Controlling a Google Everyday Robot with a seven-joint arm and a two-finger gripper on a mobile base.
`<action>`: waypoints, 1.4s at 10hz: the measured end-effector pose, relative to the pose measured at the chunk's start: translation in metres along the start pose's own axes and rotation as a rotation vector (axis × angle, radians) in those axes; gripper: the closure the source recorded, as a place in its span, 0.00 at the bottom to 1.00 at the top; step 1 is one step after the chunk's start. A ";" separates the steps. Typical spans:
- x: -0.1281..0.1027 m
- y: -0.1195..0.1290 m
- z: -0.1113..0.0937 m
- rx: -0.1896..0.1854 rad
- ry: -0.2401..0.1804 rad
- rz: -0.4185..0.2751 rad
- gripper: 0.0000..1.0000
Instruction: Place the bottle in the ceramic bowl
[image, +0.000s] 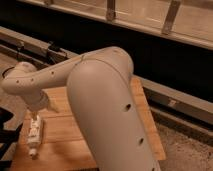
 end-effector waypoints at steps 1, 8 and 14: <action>-0.001 -0.002 0.000 0.003 -0.003 0.005 0.35; 0.036 -0.026 0.014 -0.058 0.004 -0.044 0.35; 0.064 -0.017 0.034 -0.113 0.052 -0.152 0.35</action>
